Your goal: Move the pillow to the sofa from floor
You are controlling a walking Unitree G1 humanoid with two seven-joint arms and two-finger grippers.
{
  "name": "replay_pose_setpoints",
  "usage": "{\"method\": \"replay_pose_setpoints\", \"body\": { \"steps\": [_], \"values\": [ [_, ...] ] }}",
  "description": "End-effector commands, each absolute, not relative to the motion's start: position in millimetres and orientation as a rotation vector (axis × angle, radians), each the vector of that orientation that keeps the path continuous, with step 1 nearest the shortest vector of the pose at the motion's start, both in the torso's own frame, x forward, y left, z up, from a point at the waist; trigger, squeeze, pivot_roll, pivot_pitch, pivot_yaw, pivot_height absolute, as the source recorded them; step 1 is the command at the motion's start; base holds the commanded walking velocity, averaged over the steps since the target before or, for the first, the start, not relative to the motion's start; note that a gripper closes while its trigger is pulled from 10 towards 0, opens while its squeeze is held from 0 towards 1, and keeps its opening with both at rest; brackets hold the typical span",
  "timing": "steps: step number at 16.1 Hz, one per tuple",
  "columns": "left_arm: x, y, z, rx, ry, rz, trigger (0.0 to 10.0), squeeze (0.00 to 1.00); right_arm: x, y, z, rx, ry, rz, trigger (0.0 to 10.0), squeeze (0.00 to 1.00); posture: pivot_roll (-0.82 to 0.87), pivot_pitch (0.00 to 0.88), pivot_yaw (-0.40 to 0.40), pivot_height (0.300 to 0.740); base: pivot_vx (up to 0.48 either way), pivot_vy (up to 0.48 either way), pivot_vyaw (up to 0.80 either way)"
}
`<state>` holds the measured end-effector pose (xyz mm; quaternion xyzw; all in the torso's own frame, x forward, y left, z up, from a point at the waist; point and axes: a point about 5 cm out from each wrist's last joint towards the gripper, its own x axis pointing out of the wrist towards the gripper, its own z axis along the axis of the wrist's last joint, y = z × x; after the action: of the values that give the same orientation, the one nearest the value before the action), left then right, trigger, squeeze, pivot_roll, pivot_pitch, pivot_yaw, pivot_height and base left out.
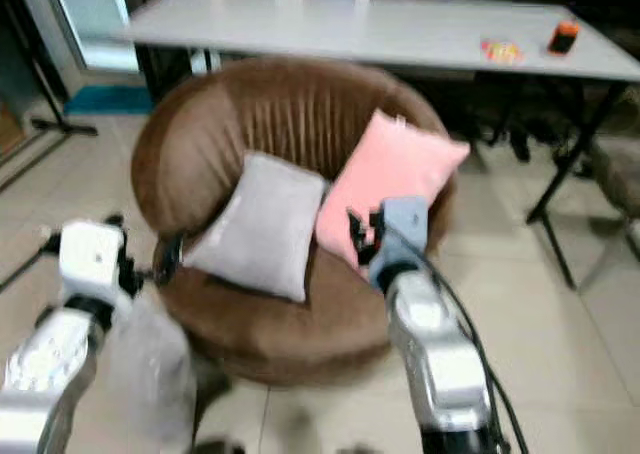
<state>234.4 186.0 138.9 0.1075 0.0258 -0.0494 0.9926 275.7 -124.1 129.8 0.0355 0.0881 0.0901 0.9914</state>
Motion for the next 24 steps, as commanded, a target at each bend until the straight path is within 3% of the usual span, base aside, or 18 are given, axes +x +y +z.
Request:
{"method": "replay_pose_setpoints", "body": {
  "steps": [1, 6, 16, 18, 24],
  "values": [
    [235.7, 185.5, 141.4, 0.215, 0.044, -0.098, 10.0, 0.00, 275.5, -122.6, 132.3, 0.042, 0.170, 0.207, 10.0, 0.00, 0.04, 0.000, 0.000, 0.740, -0.244, 0.000, 0.00],
    [236.1, 188.9, 141.6, 0.232, 0.036, -0.064, 10.0, 0.00, 272.5, -117.7, 131.8, 0.016, 0.178, 0.276, 10.0, 0.00, 0.03, 0.000, -0.005, 0.740, -0.049, 0.000, 0.58],
    [237.9, 210.3, 151.2, 0.246, -0.030, 0.091, 10.0, 0.00, 273.9, -126.4, 122.7, 0.022, 0.208, 0.230, 10.0, 0.00, 0.04, 0.000, -0.008, 0.740, 0.000, 0.000, 0.80],
    [240.0, 209.5, 151.7, 0.250, -0.024, 0.061, 10.0, 0.00, 277.2, -133.8, 124.3, 0.063, 0.205, 0.155, 10.0, 0.00, 0.03, 0.000, 0.002, 0.740, 0.264, 0.000, 0.00],
    [236.5, 206.2, 148.4, 0.240, -0.016, 0.046, 10.0, 0.00, 275.1, -126.6, 124.9, 0.023, 0.208, 0.213, 10.0, 0.00, 0.04, 0.000, -0.006, 0.740, 0.298, 0.000, 0.27]
  ]
}}
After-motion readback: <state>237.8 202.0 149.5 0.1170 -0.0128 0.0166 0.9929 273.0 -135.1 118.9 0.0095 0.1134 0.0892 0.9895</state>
